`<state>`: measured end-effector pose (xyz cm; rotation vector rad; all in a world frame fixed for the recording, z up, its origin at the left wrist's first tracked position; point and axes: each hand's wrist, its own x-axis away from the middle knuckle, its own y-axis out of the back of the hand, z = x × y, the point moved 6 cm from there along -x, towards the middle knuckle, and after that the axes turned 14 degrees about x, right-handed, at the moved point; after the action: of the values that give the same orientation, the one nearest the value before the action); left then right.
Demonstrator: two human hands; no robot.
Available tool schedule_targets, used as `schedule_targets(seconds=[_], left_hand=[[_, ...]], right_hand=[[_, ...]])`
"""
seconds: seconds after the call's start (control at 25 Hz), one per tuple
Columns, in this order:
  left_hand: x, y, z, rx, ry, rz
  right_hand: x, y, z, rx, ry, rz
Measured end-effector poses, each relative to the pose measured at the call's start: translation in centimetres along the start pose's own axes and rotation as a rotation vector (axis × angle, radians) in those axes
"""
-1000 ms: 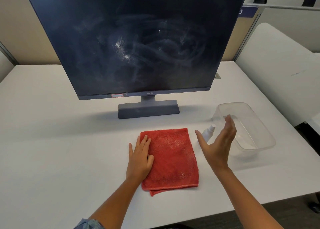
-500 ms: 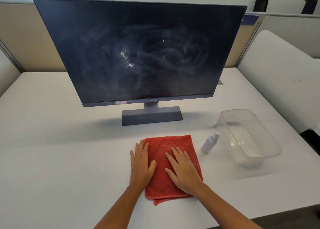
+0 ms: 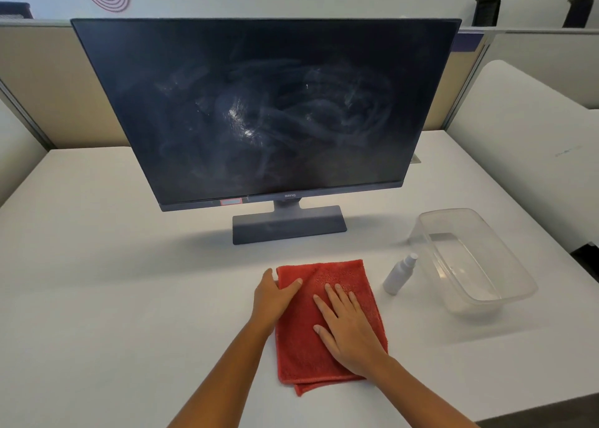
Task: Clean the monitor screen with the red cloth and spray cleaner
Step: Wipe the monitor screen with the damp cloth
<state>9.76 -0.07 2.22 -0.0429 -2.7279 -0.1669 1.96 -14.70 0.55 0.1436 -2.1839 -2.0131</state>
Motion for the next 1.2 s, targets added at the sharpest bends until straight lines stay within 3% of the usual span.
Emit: schedule_targets(seconds=[0.12,0.28,0.48,0.56,0.68,0.8,0.96,1.08,1.2], left_hand=[[0.7,-0.3,-1.0,-0.078,-0.023,0.117],[1.3,-0.5,-3.8,-0.320,-0.073,0.388],[1.9,-0.3,-7.1,-0.564,-0.139,0.659],[1.6,0.8,-9.1,-0.604,-0.277,0.578],[1.3,2.4,-12.7,-0.650,-0.548,0.376],[2.5,2.4,-15.9,-0.623,-0.743,0.309],[3.5,4.8,-19.6,-0.550,-0.863,0.264],[3.5,9.7,-23.5,-0.504,-0.957,0.114],[3.7,14.5,-28.4,-0.521,-1.103,-0.083]], right_hand=[[-0.2,1.3,-0.2,-0.053,0.006,-0.040],[-2.2,5.5,-1.8,-0.163,-0.001,-0.223],[-5.1,9.0,-3.3,-0.074,0.148,-0.062],[-4.9,9.8,-3.5,-0.085,0.142,-0.031],[-3.8,11.4,-2.1,-0.225,0.055,-0.126],[-2.9,12.6,0.8,-0.734,-0.072,-0.158],[-3.4,13.8,4.5,-1.350,-0.264,-0.077],[-4.6,14.6,6.0,-1.612,-0.446,-0.087],[-6.0,15.9,6.1,-1.729,-0.593,-0.257]])
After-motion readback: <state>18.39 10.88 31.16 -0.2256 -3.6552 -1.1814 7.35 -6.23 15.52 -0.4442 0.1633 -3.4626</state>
